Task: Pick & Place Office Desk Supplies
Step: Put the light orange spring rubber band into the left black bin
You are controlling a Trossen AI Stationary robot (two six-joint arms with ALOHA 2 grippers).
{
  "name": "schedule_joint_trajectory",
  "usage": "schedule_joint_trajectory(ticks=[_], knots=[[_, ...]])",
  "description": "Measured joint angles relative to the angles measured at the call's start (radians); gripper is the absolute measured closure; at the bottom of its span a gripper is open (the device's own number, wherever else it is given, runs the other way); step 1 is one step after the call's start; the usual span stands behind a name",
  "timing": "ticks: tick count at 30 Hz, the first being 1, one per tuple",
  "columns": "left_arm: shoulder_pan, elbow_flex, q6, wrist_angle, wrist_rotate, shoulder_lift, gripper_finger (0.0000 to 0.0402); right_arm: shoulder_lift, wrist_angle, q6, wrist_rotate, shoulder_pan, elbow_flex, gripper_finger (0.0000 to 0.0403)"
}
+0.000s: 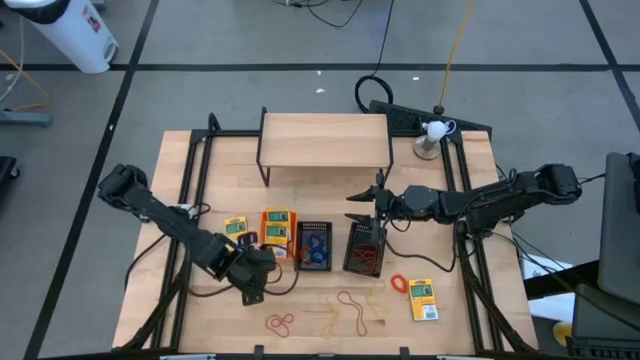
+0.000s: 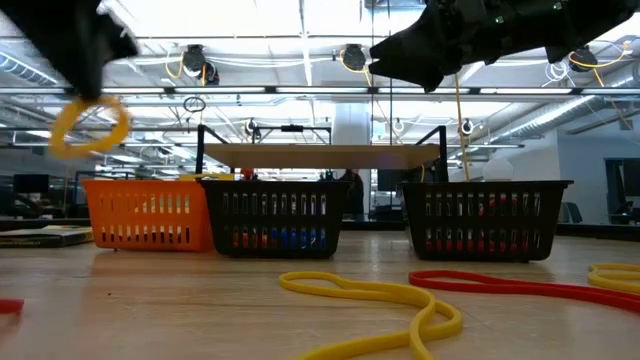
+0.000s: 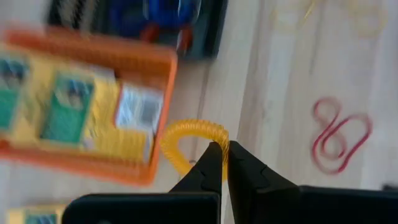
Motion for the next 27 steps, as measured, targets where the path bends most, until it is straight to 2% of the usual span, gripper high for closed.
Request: schedule_joint_trajectory(ticks=[5,8,11,17,19,23,27], knots=[[0.026,0.099,0.141,0.028,-0.127,0.000,0.0401,0.000,-0.001,0.000,-0.011,0.000,0.000,0.0204],[0.053,0.127,0.241,0.092,-0.181,-0.002,0.0401,0.000,0.011,0.000,-0.087,0.000,0.000,0.0206],[0.091,0.127,0.355,0.193,-0.193,-0.002,0.0401,0.000,0.056,0.004,-0.198,0.000,0.000,0.0206],[0.177,0.127,0.510,0.347,-0.196,-0.002,0.0401,0.000,0.102,0.016,-0.341,0.019,0.000,0.0207],[0.203,0.128,0.555,0.402,-0.192,-0.002,0.0401,0.000,0.100,0.015,-0.341,0.031,0.000,0.0206],[0.245,0.128,0.645,0.510,-0.120,-0.002,0.0401,0.000,0.118,0.015,-0.339,0.040,0.000,0.0206],[0.275,0.128,0.669,0.542,-0.065,-0.002,0.0401,0.000,0.118,0.025,-0.338,0.040,0.000,0.0206]])
